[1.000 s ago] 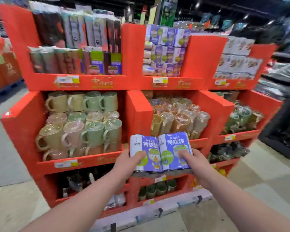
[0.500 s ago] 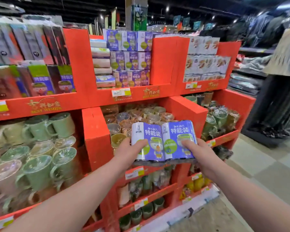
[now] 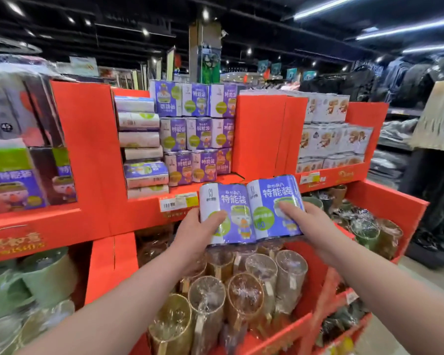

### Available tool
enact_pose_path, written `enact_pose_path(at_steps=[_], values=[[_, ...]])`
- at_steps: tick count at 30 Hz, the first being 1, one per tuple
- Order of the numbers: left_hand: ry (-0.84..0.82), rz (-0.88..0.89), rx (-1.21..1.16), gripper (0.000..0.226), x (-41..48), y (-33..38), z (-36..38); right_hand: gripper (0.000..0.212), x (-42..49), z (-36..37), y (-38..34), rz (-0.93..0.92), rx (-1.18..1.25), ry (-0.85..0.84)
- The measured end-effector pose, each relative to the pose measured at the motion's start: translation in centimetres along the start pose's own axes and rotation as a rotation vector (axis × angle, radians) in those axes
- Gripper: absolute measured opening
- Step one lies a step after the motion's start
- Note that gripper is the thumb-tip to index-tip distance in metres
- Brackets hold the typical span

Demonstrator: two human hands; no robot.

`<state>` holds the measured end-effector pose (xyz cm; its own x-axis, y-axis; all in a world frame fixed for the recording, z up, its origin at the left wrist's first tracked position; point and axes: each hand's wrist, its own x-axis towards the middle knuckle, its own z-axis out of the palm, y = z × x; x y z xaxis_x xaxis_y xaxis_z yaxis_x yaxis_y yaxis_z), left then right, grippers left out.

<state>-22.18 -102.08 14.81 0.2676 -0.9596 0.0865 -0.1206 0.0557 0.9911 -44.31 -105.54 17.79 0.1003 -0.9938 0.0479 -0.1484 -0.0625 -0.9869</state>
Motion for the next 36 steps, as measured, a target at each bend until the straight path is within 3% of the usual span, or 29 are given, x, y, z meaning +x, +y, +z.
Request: enact_pose_path(at_steps=[3, 9, 16, 18, 23, 29, 36], values=[[0.027, 0.023, 0.001, 0.016, 2.6, 0.9, -0.6, 0.026, 3.9, 1.2, -1.3, -0.036, -0.025, 0.002], [0.157, 0.07, -0.009, 0.034, 7.9, 2.3, -1.8, 0.021, 13.3, 2.8, -3.5, -0.141, -0.073, -0.041], [0.345, 0.124, -0.003, 0.025, 14.0, 3.6, -1.9, 0.03, 24.3, 3.2, -4.3, -0.212, -0.273, -0.019], [0.363, 0.141, -0.033, 0.019, 15.2, 3.4, -1.8, 0.038, 26.7, 3.6, -4.1, -0.194, -0.339, -0.013], [0.464, 0.144, -0.011, 0.035, 18.4, 2.3, -1.4, 0.058, 32.9, 5.4, -3.6, -0.121, -0.495, -0.04], [0.558, 0.137, -0.048, 0.03, 19.5, 1.3, -1.9, 0.063, 36.9, 8.1, -2.4, -0.075, -0.661, -0.084], [0.524, 0.121, -0.094, 0.042, 19.8, 0.9, -2.3, 0.081, 37.8, 9.0, -2.0, -0.055, -0.792, -0.024]])
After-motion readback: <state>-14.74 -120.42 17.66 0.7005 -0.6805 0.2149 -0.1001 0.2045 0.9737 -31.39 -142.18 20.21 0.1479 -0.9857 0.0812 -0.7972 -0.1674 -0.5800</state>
